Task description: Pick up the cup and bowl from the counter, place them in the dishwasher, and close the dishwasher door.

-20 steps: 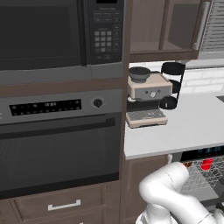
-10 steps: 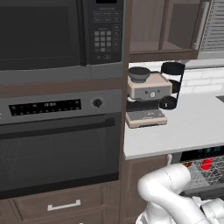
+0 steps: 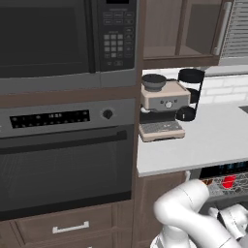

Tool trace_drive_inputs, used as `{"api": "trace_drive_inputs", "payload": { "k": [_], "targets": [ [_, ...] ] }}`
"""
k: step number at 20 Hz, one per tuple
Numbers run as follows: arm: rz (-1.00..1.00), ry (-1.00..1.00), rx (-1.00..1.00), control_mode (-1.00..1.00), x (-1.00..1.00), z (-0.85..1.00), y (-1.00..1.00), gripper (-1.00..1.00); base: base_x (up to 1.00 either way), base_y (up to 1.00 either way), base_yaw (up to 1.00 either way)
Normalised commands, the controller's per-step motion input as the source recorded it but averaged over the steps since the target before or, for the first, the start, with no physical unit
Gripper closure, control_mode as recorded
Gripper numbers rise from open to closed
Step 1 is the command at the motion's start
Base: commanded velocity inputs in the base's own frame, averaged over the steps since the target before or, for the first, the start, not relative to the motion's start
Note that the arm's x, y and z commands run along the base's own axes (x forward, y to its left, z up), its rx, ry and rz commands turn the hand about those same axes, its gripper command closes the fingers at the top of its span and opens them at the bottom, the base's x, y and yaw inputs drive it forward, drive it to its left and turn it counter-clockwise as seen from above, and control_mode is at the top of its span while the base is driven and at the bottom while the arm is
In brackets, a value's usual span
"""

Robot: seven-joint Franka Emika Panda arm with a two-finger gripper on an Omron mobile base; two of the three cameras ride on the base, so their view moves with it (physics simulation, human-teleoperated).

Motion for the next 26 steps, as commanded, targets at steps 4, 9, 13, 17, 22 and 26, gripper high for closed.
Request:
{"api": "trace_drive_inputs", "payload": {
  "k": [4,9,13,17,22,26],
  "targets": [
    [0.01,-0.22,0.06,-1.00,1.00,-0.34,0.00,-1.00,0.00,0.00,0.00],
    [0.13,-0.22,0.14,-1.00,1.00,-0.29,0.00,-1.00,0.00,0.00,0.00],
    [0.14,-0.25,0.13,-1.00,1.00,-0.27,0.00,-1.00,0.00,0.00,0.00],
    [0.11,-0.20,0.12,-1.00,1.00,-0.35,0.00,-1.00,0.00,0.00,0.00],
    [0.09,-0.06,0.08,-1.00,0.79,-0.44,0.00,-1.00,0.00,0.00,0.00],
    [0.04,0.00,0.03,-1.00,0.36,-0.38,0.01,-1.00,0.00,0.00,0.00]
  ]
}}
